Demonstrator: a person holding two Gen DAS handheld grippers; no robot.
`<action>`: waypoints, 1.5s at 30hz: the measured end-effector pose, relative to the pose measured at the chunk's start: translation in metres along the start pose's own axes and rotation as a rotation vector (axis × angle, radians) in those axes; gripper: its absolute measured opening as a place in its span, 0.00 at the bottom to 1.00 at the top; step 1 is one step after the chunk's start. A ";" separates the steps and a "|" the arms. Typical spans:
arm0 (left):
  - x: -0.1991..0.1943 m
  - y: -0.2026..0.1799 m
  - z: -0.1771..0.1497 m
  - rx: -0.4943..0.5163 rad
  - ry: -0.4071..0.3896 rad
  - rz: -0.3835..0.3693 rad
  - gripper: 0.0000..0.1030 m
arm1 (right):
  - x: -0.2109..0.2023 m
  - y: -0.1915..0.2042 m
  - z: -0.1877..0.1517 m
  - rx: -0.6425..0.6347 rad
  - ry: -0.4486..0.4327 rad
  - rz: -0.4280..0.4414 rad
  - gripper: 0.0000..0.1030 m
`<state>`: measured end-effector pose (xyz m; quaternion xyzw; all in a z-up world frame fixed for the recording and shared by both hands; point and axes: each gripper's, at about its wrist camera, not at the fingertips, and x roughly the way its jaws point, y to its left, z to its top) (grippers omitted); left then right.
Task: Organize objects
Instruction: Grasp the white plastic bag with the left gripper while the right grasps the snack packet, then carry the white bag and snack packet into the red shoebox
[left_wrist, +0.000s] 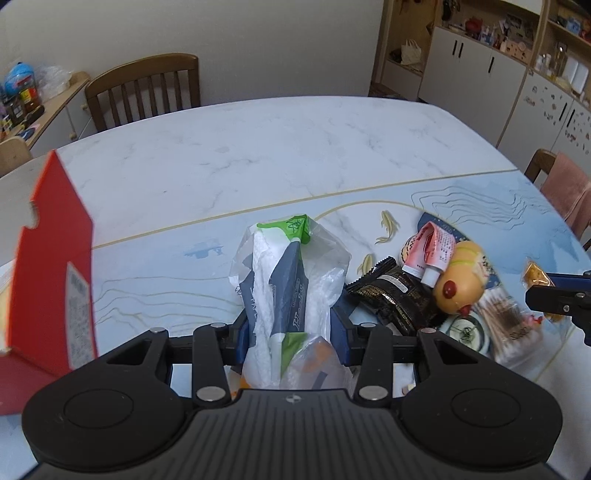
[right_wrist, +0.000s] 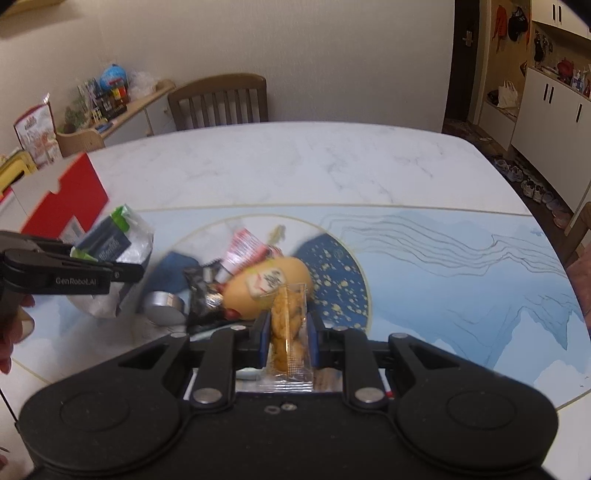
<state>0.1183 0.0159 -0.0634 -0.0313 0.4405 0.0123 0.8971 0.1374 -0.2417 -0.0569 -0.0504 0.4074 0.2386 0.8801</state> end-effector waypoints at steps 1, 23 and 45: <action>-0.005 0.002 0.000 -0.009 0.000 -0.002 0.41 | -0.003 0.003 0.001 0.000 -0.003 0.005 0.19; -0.101 0.084 -0.006 -0.068 -0.112 -0.013 0.41 | -0.022 0.126 0.056 -0.083 -0.074 0.170 0.19; -0.132 0.230 -0.023 -0.160 -0.102 0.102 0.42 | 0.024 0.273 0.103 -0.201 -0.054 0.304 0.19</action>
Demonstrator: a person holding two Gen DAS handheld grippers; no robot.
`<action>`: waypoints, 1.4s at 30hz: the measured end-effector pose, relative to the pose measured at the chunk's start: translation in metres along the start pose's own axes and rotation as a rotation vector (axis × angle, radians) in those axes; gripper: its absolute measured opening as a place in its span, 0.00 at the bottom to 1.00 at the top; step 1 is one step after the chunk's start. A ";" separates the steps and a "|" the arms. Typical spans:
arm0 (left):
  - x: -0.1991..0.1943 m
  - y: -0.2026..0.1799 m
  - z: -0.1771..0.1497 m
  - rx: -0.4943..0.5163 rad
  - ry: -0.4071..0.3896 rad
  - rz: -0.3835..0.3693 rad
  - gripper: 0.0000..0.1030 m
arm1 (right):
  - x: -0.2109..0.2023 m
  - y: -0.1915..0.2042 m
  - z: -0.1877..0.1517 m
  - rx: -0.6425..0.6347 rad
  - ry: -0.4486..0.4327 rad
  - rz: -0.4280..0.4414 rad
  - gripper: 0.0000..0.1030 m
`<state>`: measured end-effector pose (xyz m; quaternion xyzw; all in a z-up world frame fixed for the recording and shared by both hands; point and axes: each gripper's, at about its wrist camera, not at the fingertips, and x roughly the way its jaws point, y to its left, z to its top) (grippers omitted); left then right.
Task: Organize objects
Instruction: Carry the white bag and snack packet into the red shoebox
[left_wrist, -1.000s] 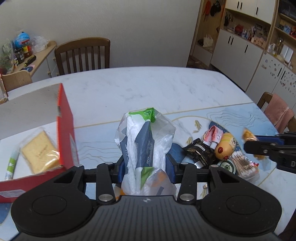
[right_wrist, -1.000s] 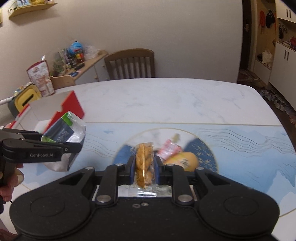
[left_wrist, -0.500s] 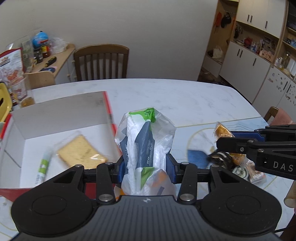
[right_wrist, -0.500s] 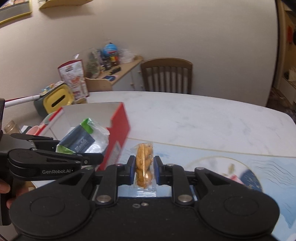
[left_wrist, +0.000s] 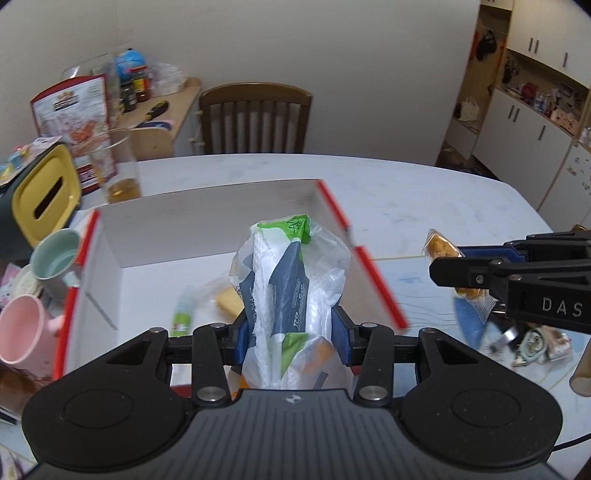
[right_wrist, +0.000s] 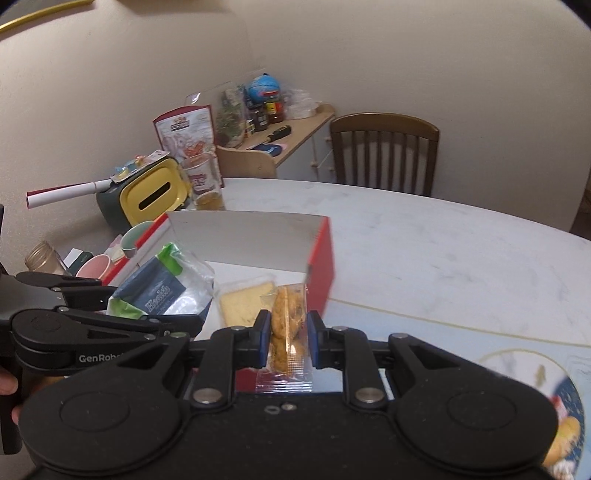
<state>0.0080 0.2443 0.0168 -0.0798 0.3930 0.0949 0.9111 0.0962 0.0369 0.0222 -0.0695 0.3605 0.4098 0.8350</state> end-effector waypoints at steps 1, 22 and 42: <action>0.001 0.007 0.001 -0.004 0.005 0.006 0.42 | 0.005 0.004 0.003 -0.003 0.004 0.004 0.19; 0.074 0.097 0.020 -0.015 0.139 0.109 0.41 | 0.114 0.053 0.018 -0.070 0.129 -0.014 0.19; 0.128 0.102 0.020 0.014 0.378 0.059 0.43 | 0.172 0.063 0.010 -0.096 0.327 -0.059 0.19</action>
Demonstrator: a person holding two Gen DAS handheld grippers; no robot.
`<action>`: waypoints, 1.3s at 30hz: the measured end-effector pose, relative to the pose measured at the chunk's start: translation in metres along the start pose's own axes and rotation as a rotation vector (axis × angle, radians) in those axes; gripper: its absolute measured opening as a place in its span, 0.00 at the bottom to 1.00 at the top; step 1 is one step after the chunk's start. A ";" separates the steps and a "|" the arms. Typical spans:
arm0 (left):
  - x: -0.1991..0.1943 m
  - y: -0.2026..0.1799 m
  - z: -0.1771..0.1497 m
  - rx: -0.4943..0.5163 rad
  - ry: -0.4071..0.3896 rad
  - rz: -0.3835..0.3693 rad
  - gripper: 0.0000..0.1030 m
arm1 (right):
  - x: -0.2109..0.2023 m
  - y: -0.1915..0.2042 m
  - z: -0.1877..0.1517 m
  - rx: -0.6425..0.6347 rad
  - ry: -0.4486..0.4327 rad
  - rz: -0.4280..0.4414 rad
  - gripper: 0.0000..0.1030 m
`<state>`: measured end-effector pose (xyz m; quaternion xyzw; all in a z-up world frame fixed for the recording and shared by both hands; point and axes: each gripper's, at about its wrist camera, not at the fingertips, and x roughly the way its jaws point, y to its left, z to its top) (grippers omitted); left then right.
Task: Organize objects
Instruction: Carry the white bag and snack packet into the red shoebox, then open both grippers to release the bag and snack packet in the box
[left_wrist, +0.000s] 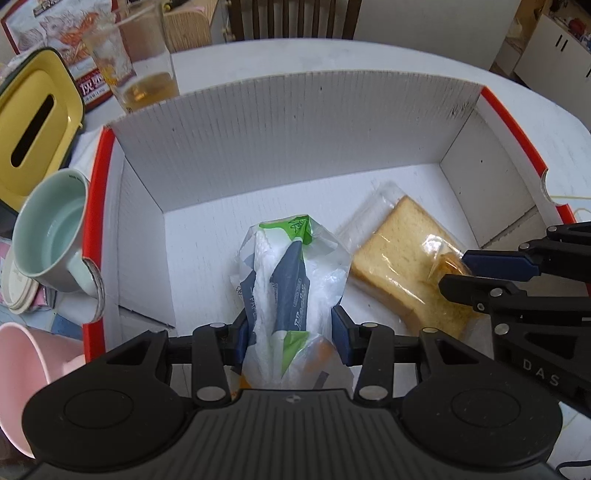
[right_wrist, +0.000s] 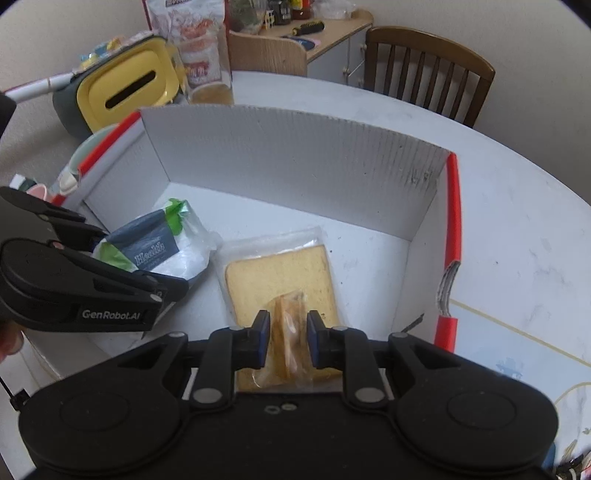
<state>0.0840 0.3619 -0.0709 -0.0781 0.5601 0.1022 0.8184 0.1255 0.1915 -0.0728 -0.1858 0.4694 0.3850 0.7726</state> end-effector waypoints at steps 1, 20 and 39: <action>0.001 0.000 0.000 0.002 0.007 -0.001 0.43 | 0.001 0.000 0.000 0.003 0.005 -0.002 0.20; -0.021 -0.006 -0.008 0.015 -0.057 0.026 0.63 | -0.030 -0.001 -0.007 -0.002 -0.081 0.062 0.46; -0.092 -0.043 -0.033 0.016 -0.255 0.037 0.64 | -0.096 -0.021 -0.034 -0.013 -0.207 0.109 0.62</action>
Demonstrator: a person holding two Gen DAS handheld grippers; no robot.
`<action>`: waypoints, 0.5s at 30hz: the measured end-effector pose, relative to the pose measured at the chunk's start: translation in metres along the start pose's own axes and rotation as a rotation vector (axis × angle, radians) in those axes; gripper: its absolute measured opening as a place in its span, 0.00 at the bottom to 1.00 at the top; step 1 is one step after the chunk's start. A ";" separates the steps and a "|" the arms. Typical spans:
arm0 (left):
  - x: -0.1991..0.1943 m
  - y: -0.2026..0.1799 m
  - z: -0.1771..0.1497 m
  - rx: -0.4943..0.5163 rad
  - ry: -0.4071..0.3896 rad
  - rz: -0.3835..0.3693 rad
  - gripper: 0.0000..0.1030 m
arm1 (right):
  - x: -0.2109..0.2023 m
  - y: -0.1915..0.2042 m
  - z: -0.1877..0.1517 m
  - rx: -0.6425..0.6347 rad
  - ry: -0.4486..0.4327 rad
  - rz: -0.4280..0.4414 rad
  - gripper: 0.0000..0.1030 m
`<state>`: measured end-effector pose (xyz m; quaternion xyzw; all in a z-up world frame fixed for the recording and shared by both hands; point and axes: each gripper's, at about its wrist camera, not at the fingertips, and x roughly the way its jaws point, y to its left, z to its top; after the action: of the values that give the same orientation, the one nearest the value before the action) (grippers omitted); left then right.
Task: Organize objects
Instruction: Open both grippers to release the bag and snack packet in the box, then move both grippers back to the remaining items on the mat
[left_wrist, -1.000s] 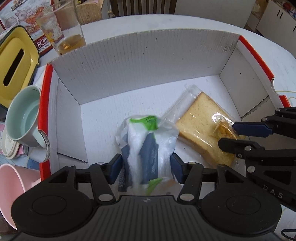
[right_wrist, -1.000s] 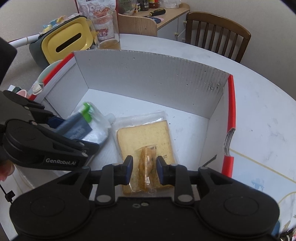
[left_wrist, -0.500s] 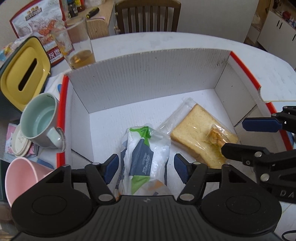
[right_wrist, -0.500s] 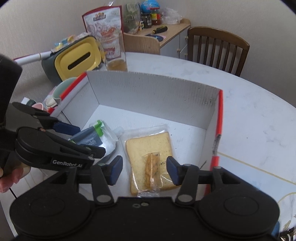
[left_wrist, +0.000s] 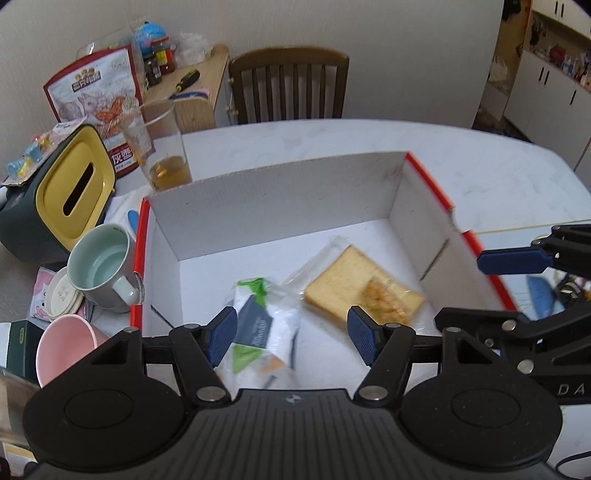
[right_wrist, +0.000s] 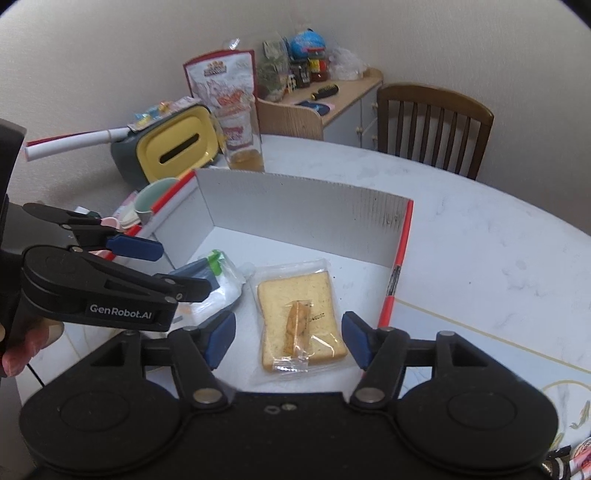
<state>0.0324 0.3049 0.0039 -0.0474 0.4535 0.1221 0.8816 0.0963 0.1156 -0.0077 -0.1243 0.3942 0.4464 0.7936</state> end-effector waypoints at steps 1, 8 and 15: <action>-0.004 -0.003 -0.001 0.001 -0.008 -0.003 0.67 | -0.005 -0.001 -0.001 -0.002 -0.007 0.005 0.63; -0.026 -0.028 -0.009 -0.011 -0.045 -0.016 0.75 | -0.044 -0.008 -0.014 -0.002 -0.067 0.029 0.75; -0.043 -0.056 -0.015 -0.021 -0.068 -0.038 0.75 | -0.076 -0.024 -0.028 0.030 -0.109 0.028 0.84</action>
<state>0.0109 0.2409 0.0281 -0.0611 0.4209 0.1114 0.8982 0.0793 0.0401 0.0258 -0.0825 0.3586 0.4576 0.8095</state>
